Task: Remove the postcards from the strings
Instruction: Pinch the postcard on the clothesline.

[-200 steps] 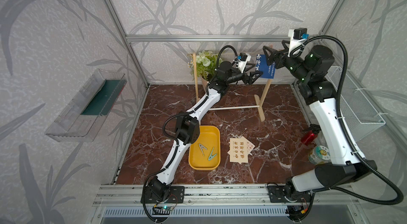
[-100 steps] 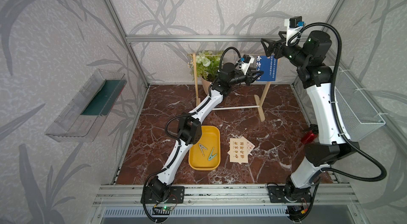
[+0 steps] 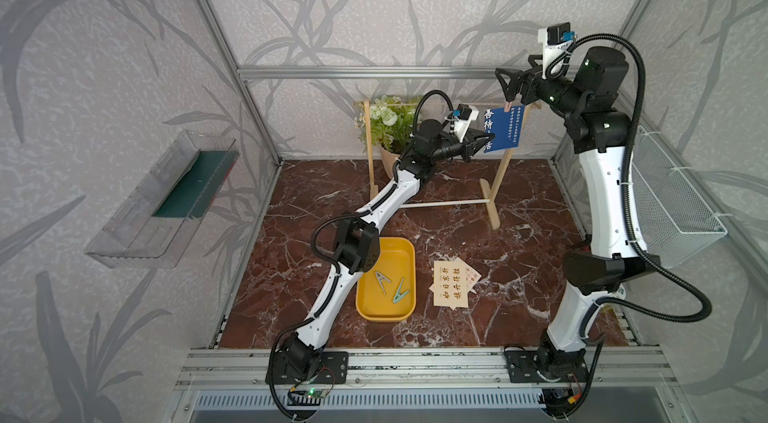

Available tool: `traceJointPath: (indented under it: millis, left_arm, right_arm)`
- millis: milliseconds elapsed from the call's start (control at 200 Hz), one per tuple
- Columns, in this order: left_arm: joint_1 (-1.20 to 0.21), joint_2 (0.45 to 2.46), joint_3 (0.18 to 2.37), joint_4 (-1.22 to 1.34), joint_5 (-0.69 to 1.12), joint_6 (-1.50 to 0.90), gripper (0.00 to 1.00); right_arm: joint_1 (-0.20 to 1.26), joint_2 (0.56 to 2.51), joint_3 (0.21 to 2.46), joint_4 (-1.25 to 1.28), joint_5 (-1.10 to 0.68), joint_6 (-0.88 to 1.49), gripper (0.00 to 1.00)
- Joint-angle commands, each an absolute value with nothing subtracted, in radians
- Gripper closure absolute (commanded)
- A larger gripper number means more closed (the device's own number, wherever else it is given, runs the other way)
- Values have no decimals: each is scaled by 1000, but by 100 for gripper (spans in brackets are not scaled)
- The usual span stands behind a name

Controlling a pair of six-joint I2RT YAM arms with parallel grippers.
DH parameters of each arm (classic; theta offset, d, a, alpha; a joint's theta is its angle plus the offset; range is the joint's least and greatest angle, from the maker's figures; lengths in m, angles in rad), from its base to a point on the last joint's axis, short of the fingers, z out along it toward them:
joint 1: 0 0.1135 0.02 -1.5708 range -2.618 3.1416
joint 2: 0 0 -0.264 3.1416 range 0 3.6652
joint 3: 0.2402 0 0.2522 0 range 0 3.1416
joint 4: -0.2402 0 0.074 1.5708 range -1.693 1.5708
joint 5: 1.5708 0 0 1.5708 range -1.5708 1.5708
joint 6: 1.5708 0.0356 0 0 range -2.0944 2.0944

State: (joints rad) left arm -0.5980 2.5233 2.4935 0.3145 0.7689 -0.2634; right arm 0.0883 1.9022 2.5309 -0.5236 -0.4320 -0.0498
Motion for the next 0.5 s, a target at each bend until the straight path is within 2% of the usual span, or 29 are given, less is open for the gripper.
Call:
traceJointPath:
  millis: [0,495]
  left_arm:
    - [-578,2432,2454,352,776,-266,100]
    - [-523,2321,2313,369,825,-253,100]
  right_arm:
    - [75,1912,2553,-554,-455,-47,4]
    - [50,1994,2646,-580,-529,-9,4]
